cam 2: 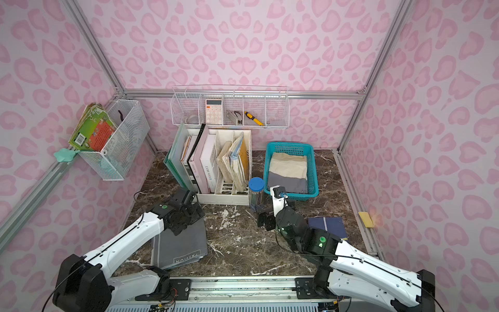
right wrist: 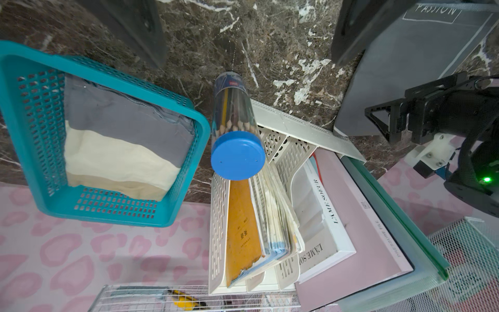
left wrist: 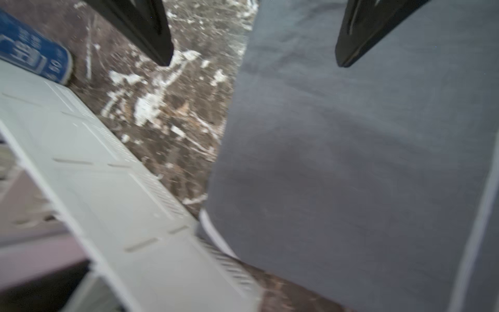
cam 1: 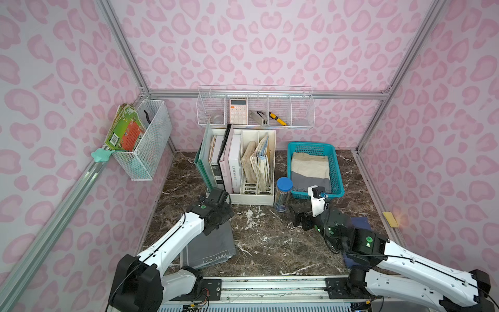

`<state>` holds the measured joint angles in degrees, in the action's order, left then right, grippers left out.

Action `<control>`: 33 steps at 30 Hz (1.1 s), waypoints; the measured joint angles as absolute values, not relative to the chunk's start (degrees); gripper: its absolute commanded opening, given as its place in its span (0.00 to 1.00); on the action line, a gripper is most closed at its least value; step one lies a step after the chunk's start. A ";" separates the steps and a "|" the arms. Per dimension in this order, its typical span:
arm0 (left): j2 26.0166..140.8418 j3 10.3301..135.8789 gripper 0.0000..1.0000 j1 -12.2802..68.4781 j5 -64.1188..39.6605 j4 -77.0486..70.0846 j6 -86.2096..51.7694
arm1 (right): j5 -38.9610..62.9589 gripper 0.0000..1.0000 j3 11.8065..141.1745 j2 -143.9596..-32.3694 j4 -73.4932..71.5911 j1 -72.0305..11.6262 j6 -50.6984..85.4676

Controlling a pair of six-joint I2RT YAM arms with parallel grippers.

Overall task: Put the folded pillowcase in the basket
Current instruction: Move the pillowcase to the center of the board.

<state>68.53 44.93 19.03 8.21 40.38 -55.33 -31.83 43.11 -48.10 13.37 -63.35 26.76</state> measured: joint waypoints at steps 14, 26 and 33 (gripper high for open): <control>74.52 38.44 0.99 14.06 -0.86 30.96 -50.04 | -29.34 0.97 38.85 -52.69 8.78 -69.47 30.11; 84.25 40.38 0.99 33.95 10.22 26.48 -53.87 | -29.36 0.97 35.59 -55.40 8.75 -73.63 36.53; 91.50 47.16 0.99 48.03 15.00 25.85 -57.04 | -29.56 0.96 33.36 -54.87 10.00 -74.26 40.80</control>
